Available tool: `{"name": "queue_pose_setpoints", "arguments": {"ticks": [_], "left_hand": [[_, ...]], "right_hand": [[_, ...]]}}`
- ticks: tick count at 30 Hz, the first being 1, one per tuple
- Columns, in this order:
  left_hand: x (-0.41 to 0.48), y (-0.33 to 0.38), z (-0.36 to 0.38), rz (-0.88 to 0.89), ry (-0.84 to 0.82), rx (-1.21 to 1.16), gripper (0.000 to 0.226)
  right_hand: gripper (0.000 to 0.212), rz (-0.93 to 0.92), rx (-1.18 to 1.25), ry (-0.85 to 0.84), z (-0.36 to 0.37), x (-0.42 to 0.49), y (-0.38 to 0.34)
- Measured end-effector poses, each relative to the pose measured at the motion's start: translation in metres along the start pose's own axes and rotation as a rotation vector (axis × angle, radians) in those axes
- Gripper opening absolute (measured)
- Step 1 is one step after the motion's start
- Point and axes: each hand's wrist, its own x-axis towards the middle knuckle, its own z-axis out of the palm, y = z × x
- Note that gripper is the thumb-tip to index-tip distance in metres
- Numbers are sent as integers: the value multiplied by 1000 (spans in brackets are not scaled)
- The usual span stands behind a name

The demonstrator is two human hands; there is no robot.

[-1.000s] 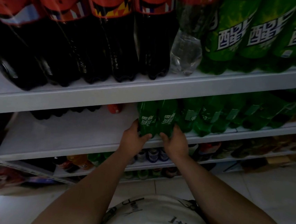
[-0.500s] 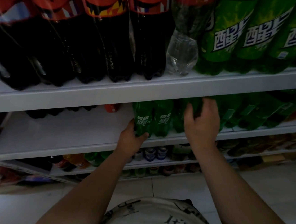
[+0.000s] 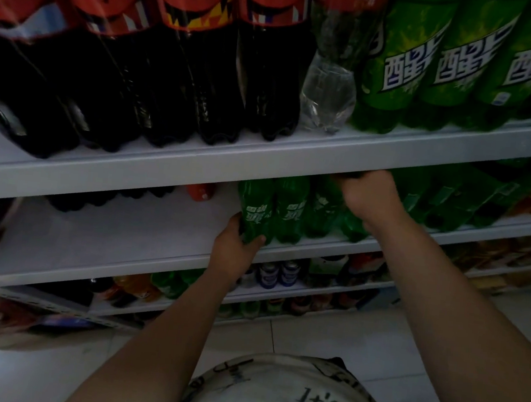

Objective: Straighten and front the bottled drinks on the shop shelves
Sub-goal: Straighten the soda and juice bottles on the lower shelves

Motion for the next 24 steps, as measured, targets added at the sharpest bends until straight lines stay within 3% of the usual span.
{"name": "queue_pose_setpoints", "arguments": {"ticks": [4, 8, 11, 15, 18, 20, 22, 24], "left_hand": [[-3, 0, 0, -33, 30, -5, 68], [-8, 4, 1, -26, 52, -4, 63], [-14, 5, 2, -10, 114, -3, 59], [-19, 5, 5, -54, 238, -17, 56], [-19, 6, 5, -68, 257, -45, 55], [-20, 7, 6, -77, 246, -54, 55], [-21, 8, 7, -76, 236, -57, 55], [-21, 8, 6, -70, 232, -61, 56]], "right_hand": [[33, -8, 14, -46, -8, 1, 4], [49, -145, -30, -11, -3, -1, 10], [40, -153, -22, -7, -2, 1, 11], [7, 35, -9, -43, -4, 4, 5], [12, 33, 28, -94, 1, 2, 0], [27, -29, 63, -116, 7, 0, -1], [44, -69, 16, -45, 12, 1, 1], [46, -84, -46, 59, 13, 2, 3]]}}
